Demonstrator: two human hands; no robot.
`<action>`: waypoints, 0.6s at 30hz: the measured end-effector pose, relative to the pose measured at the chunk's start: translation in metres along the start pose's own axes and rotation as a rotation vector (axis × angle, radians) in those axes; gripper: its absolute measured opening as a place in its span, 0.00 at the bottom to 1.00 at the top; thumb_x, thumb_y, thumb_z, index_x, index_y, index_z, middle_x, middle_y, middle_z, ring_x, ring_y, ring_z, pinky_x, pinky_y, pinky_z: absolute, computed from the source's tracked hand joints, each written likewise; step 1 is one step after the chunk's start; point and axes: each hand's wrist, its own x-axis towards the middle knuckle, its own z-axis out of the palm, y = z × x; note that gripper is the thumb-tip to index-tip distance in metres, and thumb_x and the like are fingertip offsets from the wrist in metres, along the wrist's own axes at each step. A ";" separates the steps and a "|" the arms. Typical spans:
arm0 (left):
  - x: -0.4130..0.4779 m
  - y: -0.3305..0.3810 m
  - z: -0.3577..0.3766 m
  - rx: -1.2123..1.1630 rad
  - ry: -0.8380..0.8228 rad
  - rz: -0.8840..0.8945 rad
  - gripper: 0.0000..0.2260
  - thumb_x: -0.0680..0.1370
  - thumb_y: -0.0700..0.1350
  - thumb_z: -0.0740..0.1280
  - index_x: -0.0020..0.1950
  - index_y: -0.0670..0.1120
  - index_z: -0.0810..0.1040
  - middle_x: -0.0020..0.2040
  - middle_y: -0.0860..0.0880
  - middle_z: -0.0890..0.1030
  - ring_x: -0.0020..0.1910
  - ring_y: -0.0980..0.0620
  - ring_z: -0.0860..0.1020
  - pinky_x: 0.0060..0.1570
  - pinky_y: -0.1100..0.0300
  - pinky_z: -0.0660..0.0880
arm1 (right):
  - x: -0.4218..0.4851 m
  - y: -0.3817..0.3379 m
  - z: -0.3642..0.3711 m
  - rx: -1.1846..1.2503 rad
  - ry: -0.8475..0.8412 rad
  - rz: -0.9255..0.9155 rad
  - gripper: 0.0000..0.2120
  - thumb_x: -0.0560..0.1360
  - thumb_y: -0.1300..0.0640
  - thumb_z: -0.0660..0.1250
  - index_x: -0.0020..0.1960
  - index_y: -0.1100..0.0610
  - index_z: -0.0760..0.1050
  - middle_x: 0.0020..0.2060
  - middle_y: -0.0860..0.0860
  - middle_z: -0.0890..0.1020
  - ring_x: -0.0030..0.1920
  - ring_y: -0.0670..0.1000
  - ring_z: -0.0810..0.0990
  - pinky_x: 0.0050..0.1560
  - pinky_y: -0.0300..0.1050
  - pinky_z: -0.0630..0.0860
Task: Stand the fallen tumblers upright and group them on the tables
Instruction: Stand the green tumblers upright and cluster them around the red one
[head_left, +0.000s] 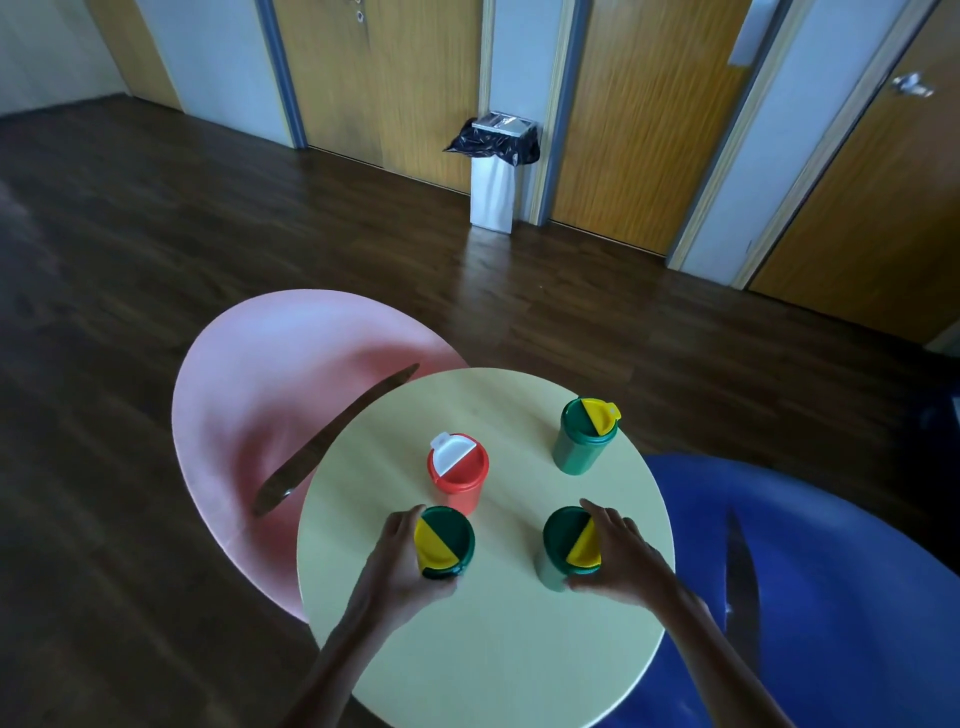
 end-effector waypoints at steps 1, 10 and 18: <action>0.000 0.002 0.003 -0.012 -0.012 0.001 0.40 0.58 0.56 0.76 0.67 0.51 0.66 0.59 0.54 0.70 0.57 0.56 0.73 0.50 0.66 0.69 | 0.000 -0.001 0.001 0.017 0.009 0.021 0.51 0.61 0.38 0.74 0.76 0.48 0.50 0.70 0.48 0.65 0.69 0.53 0.65 0.60 0.51 0.73; 0.003 0.015 0.019 -0.049 0.002 0.031 0.39 0.56 0.57 0.76 0.65 0.52 0.68 0.55 0.55 0.70 0.52 0.56 0.74 0.49 0.62 0.75 | -0.002 -0.036 0.020 0.088 0.127 0.059 0.45 0.59 0.39 0.73 0.70 0.51 0.60 0.61 0.50 0.71 0.60 0.54 0.74 0.54 0.49 0.76; 0.002 0.015 0.023 -0.086 0.060 0.035 0.38 0.55 0.58 0.75 0.63 0.53 0.68 0.55 0.55 0.69 0.51 0.55 0.76 0.47 0.59 0.77 | -0.001 -0.056 0.037 0.143 0.198 0.071 0.44 0.60 0.36 0.72 0.69 0.52 0.61 0.60 0.51 0.71 0.60 0.55 0.74 0.51 0.49 0.77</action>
